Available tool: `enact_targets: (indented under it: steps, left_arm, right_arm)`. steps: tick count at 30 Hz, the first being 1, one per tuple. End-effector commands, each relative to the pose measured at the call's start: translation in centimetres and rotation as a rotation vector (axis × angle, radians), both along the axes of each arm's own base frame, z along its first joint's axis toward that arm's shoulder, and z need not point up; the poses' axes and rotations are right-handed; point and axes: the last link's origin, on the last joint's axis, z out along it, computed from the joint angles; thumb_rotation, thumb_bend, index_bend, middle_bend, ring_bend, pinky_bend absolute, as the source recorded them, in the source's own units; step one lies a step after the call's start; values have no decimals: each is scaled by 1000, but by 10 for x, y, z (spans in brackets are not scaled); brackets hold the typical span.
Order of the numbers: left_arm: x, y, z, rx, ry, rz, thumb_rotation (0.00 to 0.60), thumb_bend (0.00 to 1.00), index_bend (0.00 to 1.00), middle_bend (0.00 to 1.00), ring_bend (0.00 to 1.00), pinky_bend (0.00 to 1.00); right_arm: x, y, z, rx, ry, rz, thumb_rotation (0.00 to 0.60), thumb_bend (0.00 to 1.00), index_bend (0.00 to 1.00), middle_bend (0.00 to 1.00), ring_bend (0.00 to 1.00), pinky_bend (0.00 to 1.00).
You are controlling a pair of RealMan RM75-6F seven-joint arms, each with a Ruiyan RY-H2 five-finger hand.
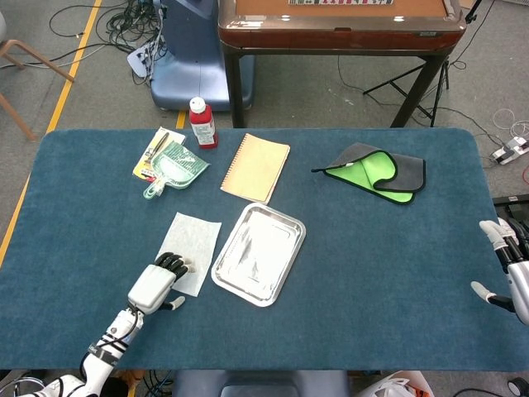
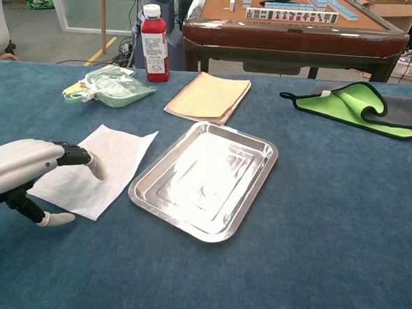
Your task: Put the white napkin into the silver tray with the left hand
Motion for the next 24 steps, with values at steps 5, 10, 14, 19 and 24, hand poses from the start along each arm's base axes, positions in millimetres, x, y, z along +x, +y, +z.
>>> enact_targets:
  steps: [5, 10, 14, 19, 24]
  left_arm:
    - [0, 3, -6, -6, 3, 7, 600, 199, 301, 214, 168, 126]
    - [0, 6, -8, -2, -3, 13, 600, 199, 301, 214, 168, 125]
    - [0, 8, -10, -5, 1, 18, 600, 199, 302, 214, 168, 126]
    - [-1, 11, -12, -4, 0, 29, 600, 199, 301, 214, 168, 126]
    - [0, 14, -13, 2, -25, 48, 600, 198, 306, 215, 172, 126]
  right_arm:
    - [0, 1, 1, -2, 1, -4, 600, 28, 74, 159, 0, 51]
    - [-1, 2, 1, -6, 3, -6, 600, 28, 74, 159, 0, 51]
    - [-1, 3, 2, -7, 3, -8, 600, 28, 74, 159, 0, 51]
    - [-2, 4, 3, -13, 2, -11, 600, 28, 74, 159, 0, 51]
    - [-3, 7, 4, -16, 2, -15, 600, 28, 74, 159, 0, 51]
